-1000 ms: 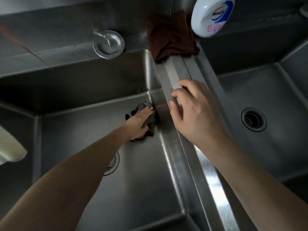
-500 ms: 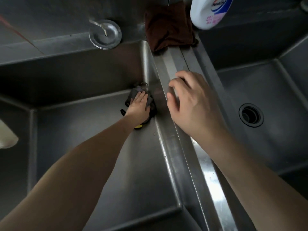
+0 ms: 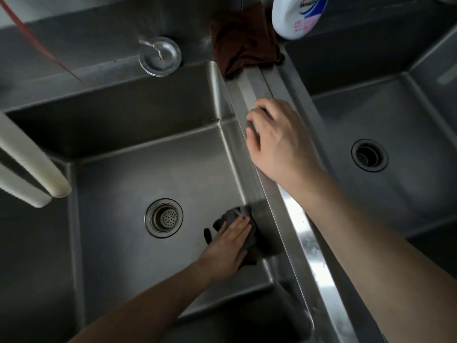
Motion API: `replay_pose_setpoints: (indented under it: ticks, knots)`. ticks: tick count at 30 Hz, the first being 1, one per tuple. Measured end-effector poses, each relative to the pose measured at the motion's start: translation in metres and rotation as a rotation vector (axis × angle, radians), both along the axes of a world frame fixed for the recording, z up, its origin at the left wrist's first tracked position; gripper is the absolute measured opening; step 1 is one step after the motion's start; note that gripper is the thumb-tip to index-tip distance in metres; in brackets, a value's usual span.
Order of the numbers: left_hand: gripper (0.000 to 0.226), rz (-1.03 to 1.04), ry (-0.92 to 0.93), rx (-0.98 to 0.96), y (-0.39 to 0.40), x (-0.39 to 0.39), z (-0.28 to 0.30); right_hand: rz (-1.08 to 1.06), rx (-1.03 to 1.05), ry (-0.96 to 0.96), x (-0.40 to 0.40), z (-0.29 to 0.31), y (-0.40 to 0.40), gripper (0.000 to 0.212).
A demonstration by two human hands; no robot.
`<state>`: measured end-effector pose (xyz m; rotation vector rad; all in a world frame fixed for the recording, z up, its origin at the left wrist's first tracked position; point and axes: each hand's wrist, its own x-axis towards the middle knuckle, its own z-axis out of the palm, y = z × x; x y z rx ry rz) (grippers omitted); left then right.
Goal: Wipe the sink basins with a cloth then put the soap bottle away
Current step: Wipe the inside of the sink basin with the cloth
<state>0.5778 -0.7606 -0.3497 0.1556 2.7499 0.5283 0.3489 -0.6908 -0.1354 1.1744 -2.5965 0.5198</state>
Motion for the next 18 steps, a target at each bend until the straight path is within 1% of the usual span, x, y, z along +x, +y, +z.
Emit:
replay_pose_setpoints:
  ticks: [2, 4, 7, 9, 11, 13, 15, 18]
  knots:
    - [0.068, -0.039, -0.010, -0.010, -0.001, 0.007, -0.001, -0.001, -0.009, -0.006, 0.000, 0.000, 0.001, 0.018]
    - [0.067, -0.020, -0.004, -0.053, -0.005, 0.003, -0.002, 0.003, -0.021, -0.011, -0.002, 0.000, 0.001, 0.018]
    - [0.068, 0.093, -0.036, -0.165, -0.012, -0.015, 0.001, 0.011, -0.043, -0.013, -0.002, -0.002, 0.001, 0.018]
    - [0.067, 0.218, -0.047, -0.237, -0.025, -0.045, 0.005, 0.012, -0.047, -0.004, -0.003, -0.002, 0.001, 0.019]
    - [0.066, 0.352, -0.059, -0.205, -0.046, -0.084, 0.007, 0.017, -0.050, 0.004, -0.003, -0.003, 0.001, 0.019]
    - [0.066, 0.417, -0.094, -0.115, -0.061, -0.114, 0.004, 0.017, -0.057, 0.009, -0.004, -0.005, 0.001, 0.019]
    - [0.065, 0.407, -0.123, -0.119, -0.063, -0.124, -0.001, 0.019, -0.058, 0.009, -0.004, -0.005, 0.001, 0.020]
    - [0.066, 0.366, -0.128, -0.127, -0.054, -0.114, -0.001, 0.013, -0.045, 0.009, -0.004, -0.004, 0.000, 0.023]
